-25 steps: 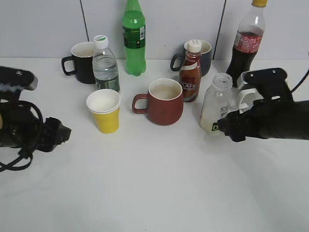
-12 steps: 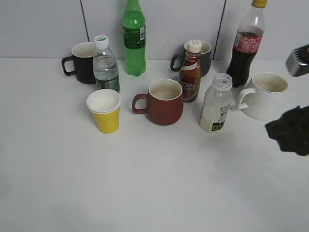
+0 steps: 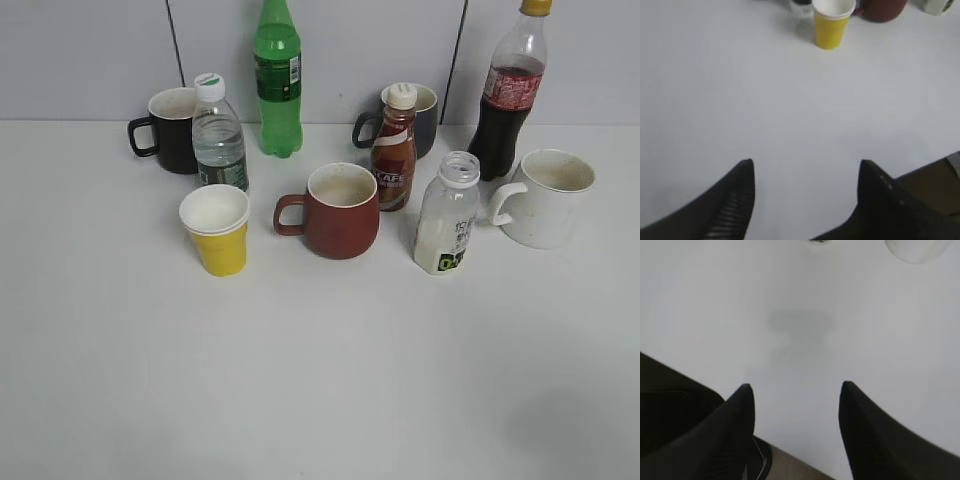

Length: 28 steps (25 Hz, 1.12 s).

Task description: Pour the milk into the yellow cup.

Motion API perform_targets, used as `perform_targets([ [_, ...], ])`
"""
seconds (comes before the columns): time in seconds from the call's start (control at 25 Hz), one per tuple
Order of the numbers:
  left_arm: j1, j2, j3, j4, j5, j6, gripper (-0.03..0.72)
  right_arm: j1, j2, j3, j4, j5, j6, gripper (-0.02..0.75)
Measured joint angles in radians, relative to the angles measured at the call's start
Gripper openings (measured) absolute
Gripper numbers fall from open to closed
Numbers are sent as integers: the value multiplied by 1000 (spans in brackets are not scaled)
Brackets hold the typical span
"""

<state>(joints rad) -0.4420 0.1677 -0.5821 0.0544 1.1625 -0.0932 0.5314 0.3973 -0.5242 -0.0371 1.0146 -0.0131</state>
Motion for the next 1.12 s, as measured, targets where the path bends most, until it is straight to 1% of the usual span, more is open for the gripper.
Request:
perform_targets([
  [0.08, 0, -84, 9, -24, -20, 43, 484, 0, -120, 7, 13, 15, -6, 407],
  [0.16, -1, -95, 10, -27, -23, 48, 483, 0, -232, 10, 22, 18, -11, 407],
  [0.24, -1, -169, 33, -36, -78, 66, 481, 0, -310, 10, 25, 19, -11, 407],
  [0.32, -1, -164, 45, -39, -97, 68, 481, 0, -364, 10, 25, 20, -13, 407],
  [0.56, -1, -163, 48, -39, -106, 71, 476, 0, -406, 10, 25, 20, -13, 407],
  [1.04, 1, -166, 48, -39, -107, 71, 424, -3, -407, 10, 26, 20, -14, 406],
  [1.08, 10, -170, 48, -39, -107, 71, 421, -13, -407, 10, 27, 20, -14, 406],
  [1.12, 35, -172, 48, -39, -107, 71, 419, -39, -407, 10, 27, 20, -14, 406],
])
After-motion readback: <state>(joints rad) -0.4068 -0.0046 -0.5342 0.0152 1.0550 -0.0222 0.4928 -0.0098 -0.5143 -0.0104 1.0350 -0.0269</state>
